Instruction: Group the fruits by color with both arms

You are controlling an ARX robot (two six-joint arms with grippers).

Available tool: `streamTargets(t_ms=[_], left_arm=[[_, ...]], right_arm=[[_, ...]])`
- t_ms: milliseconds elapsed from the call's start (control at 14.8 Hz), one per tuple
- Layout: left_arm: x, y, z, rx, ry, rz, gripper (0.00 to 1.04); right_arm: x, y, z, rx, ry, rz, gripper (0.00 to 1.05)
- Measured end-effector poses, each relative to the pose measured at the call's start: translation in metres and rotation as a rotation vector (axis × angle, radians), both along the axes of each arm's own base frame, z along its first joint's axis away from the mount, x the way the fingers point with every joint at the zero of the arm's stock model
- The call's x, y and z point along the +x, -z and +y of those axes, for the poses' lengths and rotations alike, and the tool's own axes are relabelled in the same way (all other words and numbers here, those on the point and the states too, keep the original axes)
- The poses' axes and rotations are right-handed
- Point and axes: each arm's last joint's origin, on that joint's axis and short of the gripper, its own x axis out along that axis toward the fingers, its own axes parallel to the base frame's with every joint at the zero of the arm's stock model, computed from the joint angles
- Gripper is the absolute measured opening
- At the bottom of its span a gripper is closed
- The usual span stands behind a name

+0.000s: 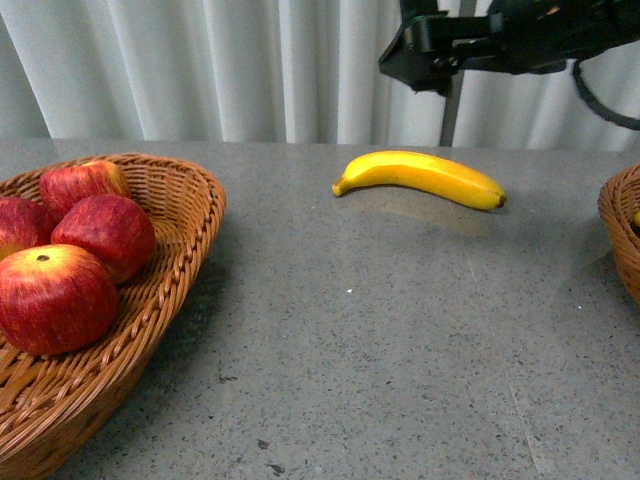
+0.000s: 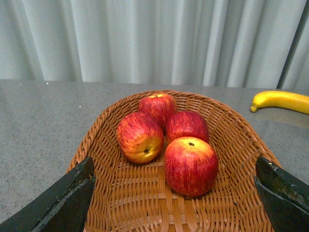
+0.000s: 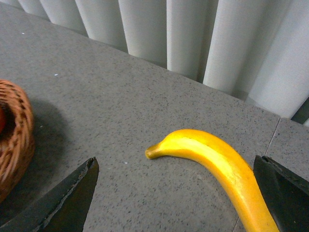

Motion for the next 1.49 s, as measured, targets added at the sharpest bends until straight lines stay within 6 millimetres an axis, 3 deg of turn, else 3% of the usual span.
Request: streamTargets(t_ms=[338, 542, 812, 1218, 1489], left_arm=[[0.000, 0.000, 0.000, 0.000, 0.000, 0.000, 0.98], [0.000, 0.000, 0.000, 0.000, 0.000, 0.000, 0.98], [0.000, 0.000, 0.000, 0.000, 0.000, 0.000, 0.98], [0.000, 0.000, 0.000, 0.000, 0.000, 0.000, 0.98], [0.000, 0.000, 0.000, 0.000, 0.000, 0.000, 0.98]], right_arm=[[0.053, 0.029, 0.017, -0.069, 0.023, 0.088, 0.98], [0.067, 0.051, 0.020, -0.178, -0.004, 0.112, 0.98], [0.090, 0.062, 0.024, -0.272, 0.011, 0.106, 0.98], [0.116, 0.066, 0.017, -0.348, -0.025, 0.144, 0.98], [0.112, 0.087, 0.029, -0.452, -0.140, 0.161, 0.98]])
